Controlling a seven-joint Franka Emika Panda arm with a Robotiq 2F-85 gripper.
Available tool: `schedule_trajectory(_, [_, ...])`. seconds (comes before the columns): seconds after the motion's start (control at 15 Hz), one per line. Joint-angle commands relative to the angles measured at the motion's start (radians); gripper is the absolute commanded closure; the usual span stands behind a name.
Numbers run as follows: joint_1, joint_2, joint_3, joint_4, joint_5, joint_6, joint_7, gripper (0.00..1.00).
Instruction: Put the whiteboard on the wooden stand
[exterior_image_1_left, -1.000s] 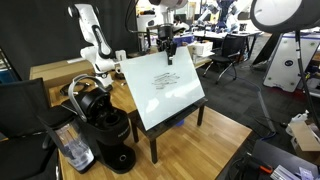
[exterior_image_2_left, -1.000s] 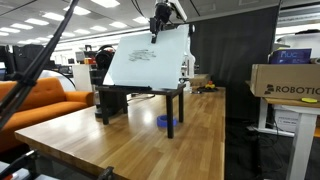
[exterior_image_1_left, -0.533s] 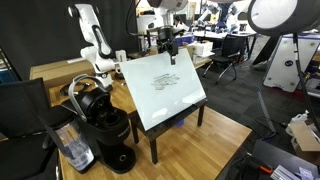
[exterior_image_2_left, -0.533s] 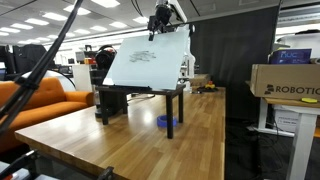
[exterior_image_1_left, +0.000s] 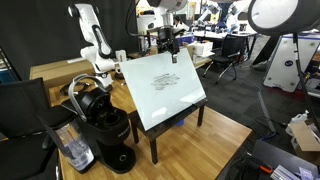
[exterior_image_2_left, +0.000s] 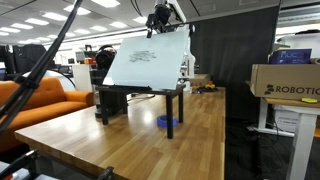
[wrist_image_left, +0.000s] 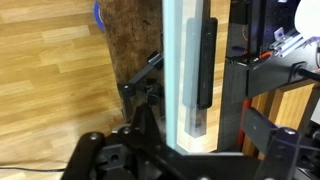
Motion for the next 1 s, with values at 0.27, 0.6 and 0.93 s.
schedule_trajectory(0.27, [0.0, -0.018, 0.01, -0.013, 0.041, 0.062, 0.038, 0.0])
schedule_trajectory(0.6, [0.007, -0.048, 0.01, -0.018, 0.055, 0.085, 0.05, 0.0])
schedule_trajectory(0.93, [0.016, -0.076, 0.014, -0.036, 0.056, 0.164, 0.049, 0.0])
